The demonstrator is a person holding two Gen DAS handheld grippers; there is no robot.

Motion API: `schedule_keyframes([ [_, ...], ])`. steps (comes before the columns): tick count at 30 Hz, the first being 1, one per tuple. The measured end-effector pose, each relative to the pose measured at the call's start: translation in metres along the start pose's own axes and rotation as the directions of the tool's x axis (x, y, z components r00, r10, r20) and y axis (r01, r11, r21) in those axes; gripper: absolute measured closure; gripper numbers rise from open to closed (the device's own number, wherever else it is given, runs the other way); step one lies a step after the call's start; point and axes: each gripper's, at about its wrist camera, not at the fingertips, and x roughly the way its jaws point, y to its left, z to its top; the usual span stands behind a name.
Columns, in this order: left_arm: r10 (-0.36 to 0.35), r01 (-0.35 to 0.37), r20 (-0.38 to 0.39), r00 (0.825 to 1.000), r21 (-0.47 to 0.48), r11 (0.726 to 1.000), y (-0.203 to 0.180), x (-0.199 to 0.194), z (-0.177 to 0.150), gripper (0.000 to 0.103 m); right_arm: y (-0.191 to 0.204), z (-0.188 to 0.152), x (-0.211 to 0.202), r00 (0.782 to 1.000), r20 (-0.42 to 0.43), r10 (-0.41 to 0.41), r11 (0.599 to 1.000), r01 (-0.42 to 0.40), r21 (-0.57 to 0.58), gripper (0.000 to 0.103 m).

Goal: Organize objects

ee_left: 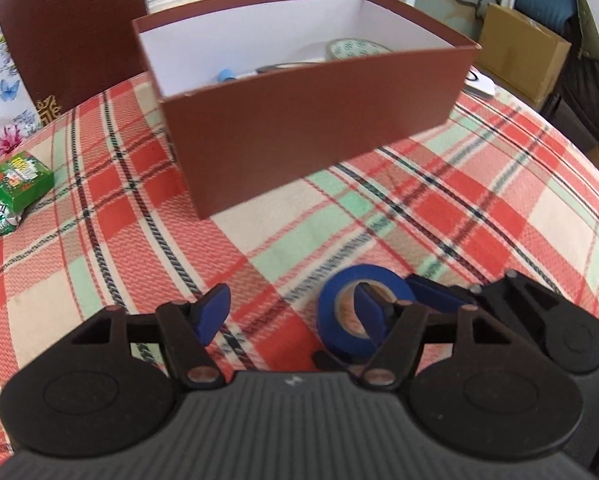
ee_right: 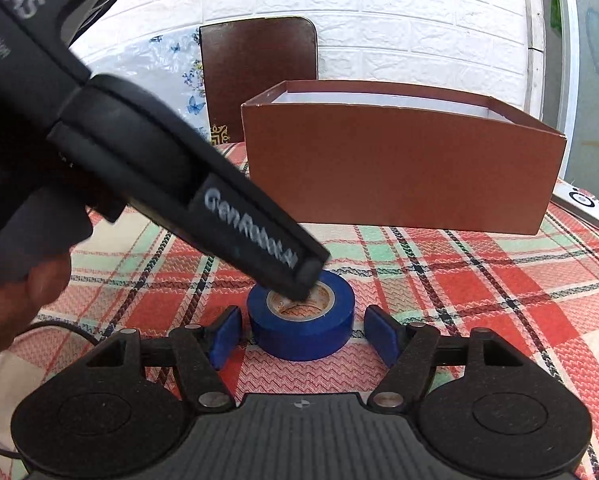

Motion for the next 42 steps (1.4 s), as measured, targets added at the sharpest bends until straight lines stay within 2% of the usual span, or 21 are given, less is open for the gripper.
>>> schedule_keyframes([
  [6, 0.023, -0.022, -0.011, 1.0, 0.026, 0.999, -0.008, 0.004, -0.007, 0.036, -0.004, 0.001, 0.0, 1.0, 0.004, 0.006, 1.0, -0.006, 0.008, 0.033],
  [7, 0.023, -0.023, -0.012, 1.0, 0.023, 0.999, -0.007, 0.004, -0.007, 0.037, -0.003, 0.001, 0.0, 1.0, 0.004, 0.004, 1.0, -0.004, 0.004, 0.036],
  [8, 0.021, -0.021, -0.013, 1.0, 0.02, 1.0, -0.006, 0.004, -0.007, 0.04, -0.003, 0.001, 0.001, 1.0, 0.005, 0.003, 1.0, -0.003, -0.001, 0.043],
  [10, 0.004, -0.004, -0.013, 1.0, 0.015, 1.0, -0.006, 0.004, -0.008, 0.052, -0.001, 0.001, 0.001, 1.0, 0.007, -0.001, 1.0, 0.001, -0.018, 0.045],
  [12, -0.029, 0.029, -0.018, 0.999, 0.019, 0.999, -0.007, 0.003, -0.007, 0.079, 0.003, 0.002, -0.002, 1.0, 0.015, 0.007, 0.999, -0.007, -0.044, 0.046],
  [13, -0.038, 0.039, -0.022, 0.999, 0.027, 0.999, -0.009, 0.002, -0.006, 0.081, 0.003, 0.004, -0.002, 0.999, 0.028, 0.018, 0.998, -0.017, -0.058, 0.046],
  [19, -0.015, 0.011, 0.087, 0.996, 0.046, 0.999, -0.004, -0.028, 0.016, 0.081, 0.004, 0.031, -0.012, 0.988, 0.156, -0.008, 0.995, 0.023, -0.094, 0.046],
  [24, 0.014, -0.025, 0.209, 0.978, 0.052, 0.998, 0.009, -0.054, 0.057, 0.081, -0.002, 0.075, -0.005, 0.961, 0.276, -0.025, 0.992, 0.059, -0.114, 0.046],
  [28, 0.041, -0.05, 0.252, 0.967, 0.031, 0.998, 0.019, -0.05, 0.091, 0.081, -0.014, 0.107, 0.019, 0.95, 0.31, -0.031, 0.993, 0.064, -0.097, 0.046],
  [32, 0.049, -0.055, 0.258, 0.965, 0.017, 0.998, 0.025, -0.032, 0.116, 0.081, -0.029, 0.125, 0.052, 0.954, 0.294, -0.062, 0.993, 0.087, -0.075, 0.046],
  [35, 0.058, -0.062, 0.251, 0.966, 0.006, 0.998, 0.027, -0.016, 0.127, 0.077, -0.041, 0.131, 0.072, 0.96, 0.263, -0.092, 0.993, 0.11, -0.053, 0.047],
  [37, 0.074, -0.075, 0.247, 0.966, -0.003, 0.997, 0.026, -0.005, 0.13, 0.07, -0.049, 0.132, 0.08, 0.962, 0.255, -0.097, 0.993, 0.109, -0.033, 0.047],
  [39, 0.093, -0.096, 0.248, 0.964, -0.001, 0.995, 0.024, 0.001, 0.131, 0.055, -0.052, 0.133, 0.083, 0.957, 0.262, -0.127, 0.99, 0.138, -0.023, 0.04],
  [40, 0.095, -0.097, 0.239, 0.966, -0.002, 0.995, 0.024, 0.003, 0.131, 0.052, -0.053, 0.133, 0.084, 0.954, 0.267, -0.137, 0.989, 0.148, -0.024, 0.037],
  [42, 0.116, -0.117, 0.224, 0.968, -0.006, 0.993, 0.022, 0.006, 0.127, 0.05, -0.052, 0.133, 0.083, 0.95, 0.275, -0.148, 0.987, 0.16, -0.022, 0.037],
])
